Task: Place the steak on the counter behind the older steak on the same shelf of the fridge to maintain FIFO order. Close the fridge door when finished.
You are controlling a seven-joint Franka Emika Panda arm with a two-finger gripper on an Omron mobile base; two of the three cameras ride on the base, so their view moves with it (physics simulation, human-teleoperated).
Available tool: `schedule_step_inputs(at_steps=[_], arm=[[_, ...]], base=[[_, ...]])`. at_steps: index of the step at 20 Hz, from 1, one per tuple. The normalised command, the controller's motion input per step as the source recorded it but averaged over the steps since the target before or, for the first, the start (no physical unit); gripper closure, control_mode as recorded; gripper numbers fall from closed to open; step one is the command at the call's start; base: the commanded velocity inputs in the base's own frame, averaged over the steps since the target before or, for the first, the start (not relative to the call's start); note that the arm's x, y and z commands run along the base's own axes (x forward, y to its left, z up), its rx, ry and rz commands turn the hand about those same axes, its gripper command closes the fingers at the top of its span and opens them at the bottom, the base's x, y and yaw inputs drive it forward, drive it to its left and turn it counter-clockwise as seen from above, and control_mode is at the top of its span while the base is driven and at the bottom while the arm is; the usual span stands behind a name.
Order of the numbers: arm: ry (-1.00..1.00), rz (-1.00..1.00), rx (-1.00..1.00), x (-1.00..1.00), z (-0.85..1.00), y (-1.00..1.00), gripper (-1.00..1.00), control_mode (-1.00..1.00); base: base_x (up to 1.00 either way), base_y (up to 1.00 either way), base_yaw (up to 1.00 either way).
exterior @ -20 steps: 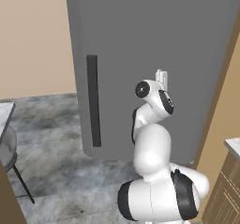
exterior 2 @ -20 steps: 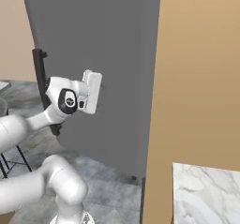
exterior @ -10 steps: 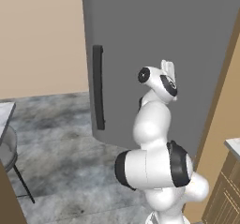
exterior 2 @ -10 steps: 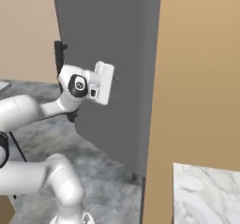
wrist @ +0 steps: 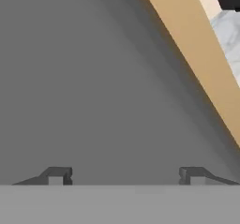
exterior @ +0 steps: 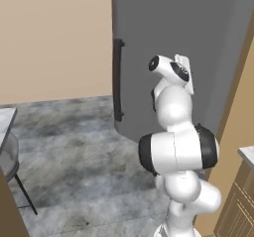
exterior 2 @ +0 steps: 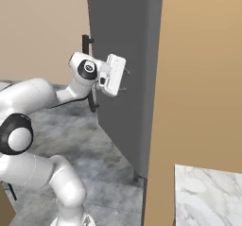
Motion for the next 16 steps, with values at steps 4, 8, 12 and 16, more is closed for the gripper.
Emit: schedule_step_inputs(at_steps=[4, 8, 12, 16], arm=[[-0.13, -0.27, 0.0, 0.08, -0.39, -0.5, -1.0, -1.0], [-0.14, -0.27, 0.01, 0.0, -0.54, -0.74, -1.0, -1.0], [-0.16, -0.27, 0.01, -0.01, -0.64, -0.78, -1.0, -1.0], [-0.18, -0.27, 0.0, -0.01, -0.72, -0.81, -1.0, -1.0]], base=[[0.0, 0.0, 0.0], [0.0, 0.0, 0.0], [0.0, 0.0, 0.0], [0.0, 0.0, 0.0]])
